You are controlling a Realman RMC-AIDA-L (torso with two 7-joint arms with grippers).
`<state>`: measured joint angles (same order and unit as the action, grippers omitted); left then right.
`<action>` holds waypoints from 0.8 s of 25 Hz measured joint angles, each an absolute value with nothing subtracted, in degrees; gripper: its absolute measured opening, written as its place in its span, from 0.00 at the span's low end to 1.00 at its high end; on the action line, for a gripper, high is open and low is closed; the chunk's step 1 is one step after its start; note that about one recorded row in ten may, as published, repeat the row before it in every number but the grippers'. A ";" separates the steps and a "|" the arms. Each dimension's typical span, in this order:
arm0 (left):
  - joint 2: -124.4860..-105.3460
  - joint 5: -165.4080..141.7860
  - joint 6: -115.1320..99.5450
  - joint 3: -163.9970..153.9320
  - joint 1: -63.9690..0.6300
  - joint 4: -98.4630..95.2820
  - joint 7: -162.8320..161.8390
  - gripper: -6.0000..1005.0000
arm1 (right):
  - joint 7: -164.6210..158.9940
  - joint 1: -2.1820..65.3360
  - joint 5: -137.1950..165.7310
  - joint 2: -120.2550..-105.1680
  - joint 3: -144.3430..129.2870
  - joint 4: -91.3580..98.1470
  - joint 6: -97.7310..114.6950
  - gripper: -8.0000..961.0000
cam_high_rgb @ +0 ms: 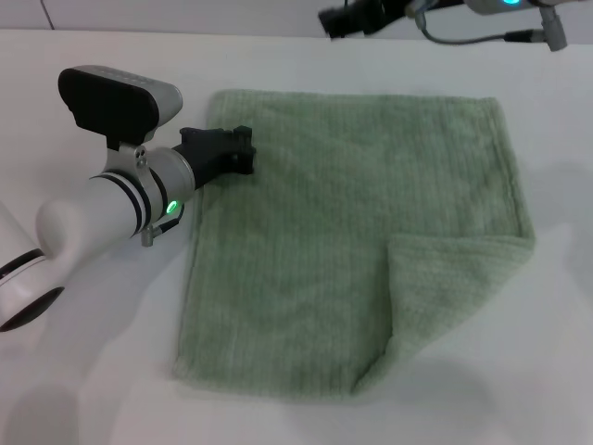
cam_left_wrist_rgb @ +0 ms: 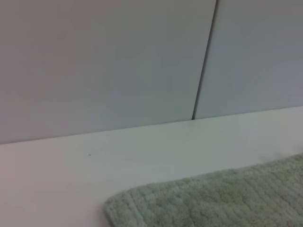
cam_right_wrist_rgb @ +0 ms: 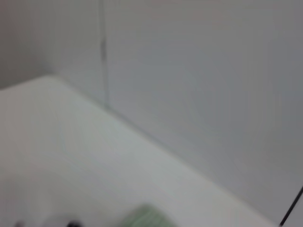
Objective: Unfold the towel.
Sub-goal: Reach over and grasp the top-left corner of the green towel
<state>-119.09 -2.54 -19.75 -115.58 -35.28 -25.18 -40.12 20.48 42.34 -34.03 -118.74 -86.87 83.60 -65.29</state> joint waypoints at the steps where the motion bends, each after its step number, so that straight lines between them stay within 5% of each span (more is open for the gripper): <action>1: -119.09 -2.55 -19.75 -115.67 -35.31 -25.17 -40.11 0.01 | 20.48 42.34 -34.03 -118.74 -86.87 83.60 -65.29 0.72; 20: -119.09 -2.54 -19.59 -115.88 -35.15 -25.19 -39.98 0.01 | 24.67 48.31 -37.77 -118.81 -85.35 73.88 -83.27 0.71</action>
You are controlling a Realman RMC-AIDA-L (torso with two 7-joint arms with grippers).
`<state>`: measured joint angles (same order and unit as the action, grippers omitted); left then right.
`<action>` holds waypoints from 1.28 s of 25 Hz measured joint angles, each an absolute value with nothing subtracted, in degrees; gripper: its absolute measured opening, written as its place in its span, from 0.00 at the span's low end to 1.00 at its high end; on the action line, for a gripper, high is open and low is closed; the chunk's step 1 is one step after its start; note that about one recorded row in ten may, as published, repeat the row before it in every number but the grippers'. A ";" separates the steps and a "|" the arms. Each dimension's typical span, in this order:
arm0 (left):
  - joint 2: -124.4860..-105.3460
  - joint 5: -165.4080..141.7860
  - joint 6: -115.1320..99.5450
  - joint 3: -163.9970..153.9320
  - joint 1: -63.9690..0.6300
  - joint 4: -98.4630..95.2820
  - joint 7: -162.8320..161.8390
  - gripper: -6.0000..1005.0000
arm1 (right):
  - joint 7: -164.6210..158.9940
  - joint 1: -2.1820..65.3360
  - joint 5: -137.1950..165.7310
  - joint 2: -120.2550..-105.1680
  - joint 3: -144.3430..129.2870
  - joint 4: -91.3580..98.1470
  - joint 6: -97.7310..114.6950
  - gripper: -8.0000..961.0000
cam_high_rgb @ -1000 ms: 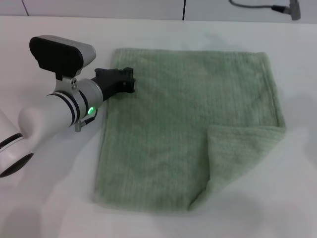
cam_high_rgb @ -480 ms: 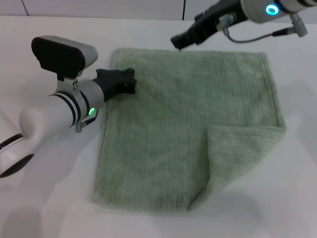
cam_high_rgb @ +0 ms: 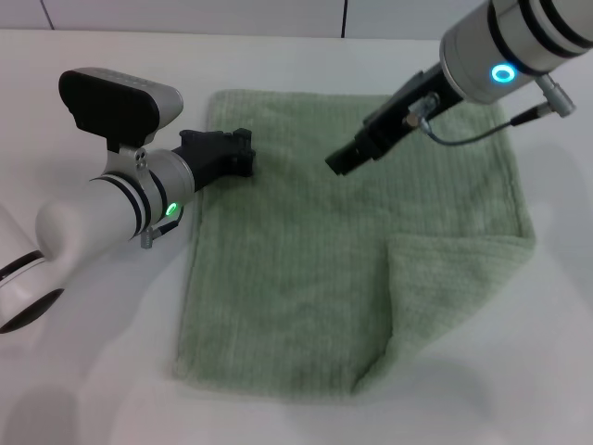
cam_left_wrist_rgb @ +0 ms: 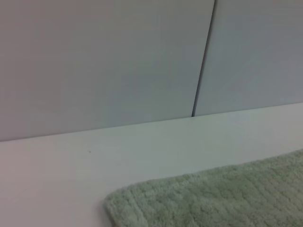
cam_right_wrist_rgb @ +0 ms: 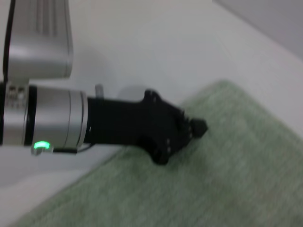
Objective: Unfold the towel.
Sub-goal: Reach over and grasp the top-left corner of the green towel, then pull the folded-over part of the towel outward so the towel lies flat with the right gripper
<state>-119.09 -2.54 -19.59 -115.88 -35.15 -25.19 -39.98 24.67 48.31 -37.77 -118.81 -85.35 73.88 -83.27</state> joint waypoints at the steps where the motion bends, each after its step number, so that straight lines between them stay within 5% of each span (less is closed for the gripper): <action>1: -119.09 -2.54 -19.59 -115.89 -35.15 -25.18 -39.98 0.01 | 24.67 48.39 -37.79 -118.81 -85.35 73.54 -83.80 0.71; 32: -119.09 -2.55 -19.51 -116.01 -34.92 -25.49 -40.33 0.01 | 26.41 51.15 -36.37 -118.78 -85.82 59.07 -87.51 0.69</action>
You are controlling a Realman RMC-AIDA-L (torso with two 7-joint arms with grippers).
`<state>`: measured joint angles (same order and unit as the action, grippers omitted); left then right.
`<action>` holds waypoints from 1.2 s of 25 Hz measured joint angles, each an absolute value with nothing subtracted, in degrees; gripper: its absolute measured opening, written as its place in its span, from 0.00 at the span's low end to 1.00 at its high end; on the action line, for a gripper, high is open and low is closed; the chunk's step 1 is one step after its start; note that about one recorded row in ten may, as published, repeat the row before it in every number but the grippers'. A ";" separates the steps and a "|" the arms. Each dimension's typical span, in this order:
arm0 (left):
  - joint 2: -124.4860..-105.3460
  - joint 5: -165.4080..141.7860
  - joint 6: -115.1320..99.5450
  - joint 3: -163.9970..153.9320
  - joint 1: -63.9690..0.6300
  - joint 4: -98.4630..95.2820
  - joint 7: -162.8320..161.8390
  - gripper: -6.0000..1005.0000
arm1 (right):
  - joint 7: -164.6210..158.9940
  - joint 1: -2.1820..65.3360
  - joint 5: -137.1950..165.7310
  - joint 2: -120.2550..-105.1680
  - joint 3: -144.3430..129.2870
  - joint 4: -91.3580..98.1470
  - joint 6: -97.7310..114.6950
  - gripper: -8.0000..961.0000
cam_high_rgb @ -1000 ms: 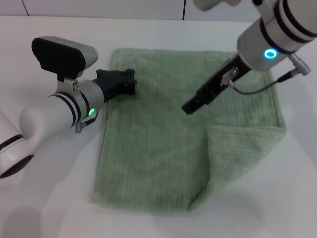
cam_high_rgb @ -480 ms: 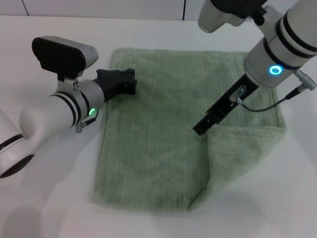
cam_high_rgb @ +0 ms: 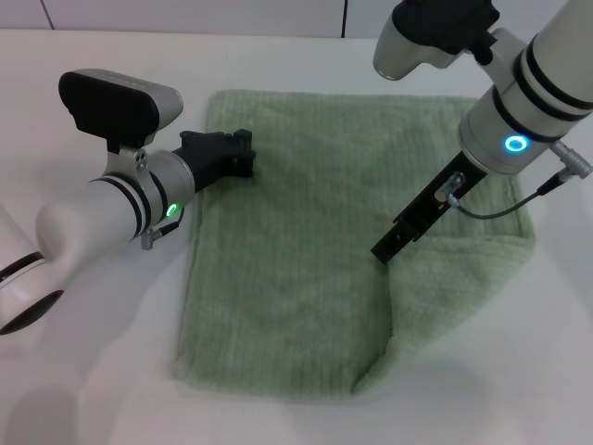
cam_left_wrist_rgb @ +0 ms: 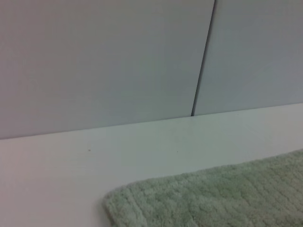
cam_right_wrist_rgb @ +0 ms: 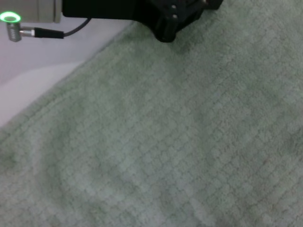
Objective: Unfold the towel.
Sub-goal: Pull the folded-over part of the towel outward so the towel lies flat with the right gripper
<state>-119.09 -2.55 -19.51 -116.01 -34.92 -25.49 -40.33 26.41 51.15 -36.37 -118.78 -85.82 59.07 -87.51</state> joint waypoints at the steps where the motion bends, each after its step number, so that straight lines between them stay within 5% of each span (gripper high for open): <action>1: -119.09 -2.55 -19.51 -116.01 -34.90 -25.49 -40.35 0.01 | 26.52 51.18 -36.30 -118.78 -85.89 58.70 -87.11 0.69; 30: -119.09 -2.55 -19.50 -116.54 -34.71 -25.84 -40.60 0.01 | 28.56 53.14 -35.94 -119.01 -86.22 50.96 -82.48 0.68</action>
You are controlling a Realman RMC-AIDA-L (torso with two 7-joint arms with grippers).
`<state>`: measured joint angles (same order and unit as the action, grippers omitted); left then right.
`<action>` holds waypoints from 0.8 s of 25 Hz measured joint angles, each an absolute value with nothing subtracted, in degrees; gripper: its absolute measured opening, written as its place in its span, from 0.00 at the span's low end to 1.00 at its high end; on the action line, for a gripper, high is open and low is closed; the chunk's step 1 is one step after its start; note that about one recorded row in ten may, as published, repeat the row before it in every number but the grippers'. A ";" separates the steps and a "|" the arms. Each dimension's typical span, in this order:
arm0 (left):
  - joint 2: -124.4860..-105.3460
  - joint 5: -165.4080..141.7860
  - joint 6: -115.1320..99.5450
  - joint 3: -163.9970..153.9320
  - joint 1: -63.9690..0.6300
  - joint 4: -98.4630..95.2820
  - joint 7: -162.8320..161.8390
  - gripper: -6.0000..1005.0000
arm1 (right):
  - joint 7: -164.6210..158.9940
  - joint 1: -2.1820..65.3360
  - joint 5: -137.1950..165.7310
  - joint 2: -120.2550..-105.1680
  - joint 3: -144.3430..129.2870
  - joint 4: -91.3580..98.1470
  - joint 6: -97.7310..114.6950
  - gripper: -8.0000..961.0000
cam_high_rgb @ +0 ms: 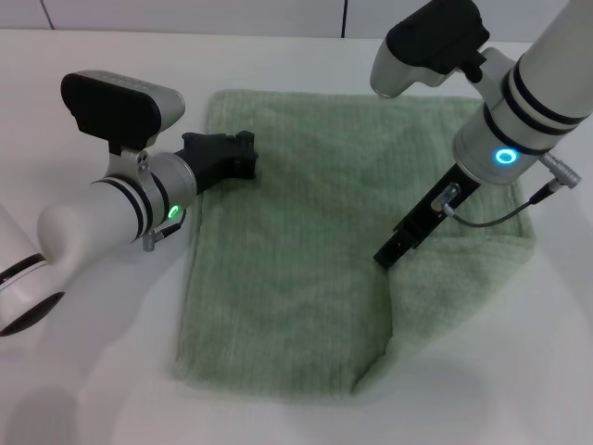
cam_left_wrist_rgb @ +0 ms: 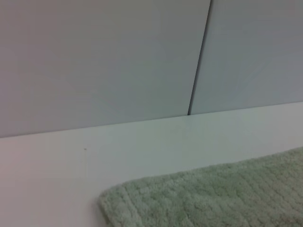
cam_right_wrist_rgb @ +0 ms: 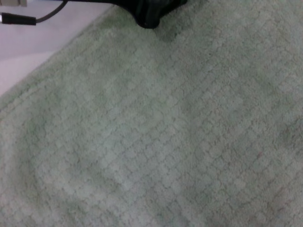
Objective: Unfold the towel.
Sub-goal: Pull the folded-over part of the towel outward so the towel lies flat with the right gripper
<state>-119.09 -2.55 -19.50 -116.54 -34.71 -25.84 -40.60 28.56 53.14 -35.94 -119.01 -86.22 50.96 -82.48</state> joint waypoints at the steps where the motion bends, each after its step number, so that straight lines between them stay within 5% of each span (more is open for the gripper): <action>1: -119.09 -2.54 -19.50 -116.54 -34.71 -25.84 -40.60 0.01 | 28.64 53.20 -35.94 -119.02 -86.22 50.80 -82.46 0.68; 20: -119.09 -2.55 -19.55 -116.54 -34.63 -25.84 -40.61 0.01 | 28.54 55.24 -35.94 -119.09 -87.76 48.42 -82.21 0.67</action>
<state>-119.09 -2.55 -19.55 -116.54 -34.63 -25.84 -40.60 28.54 55.24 -35.94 -119.09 -87.76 48.42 -82.21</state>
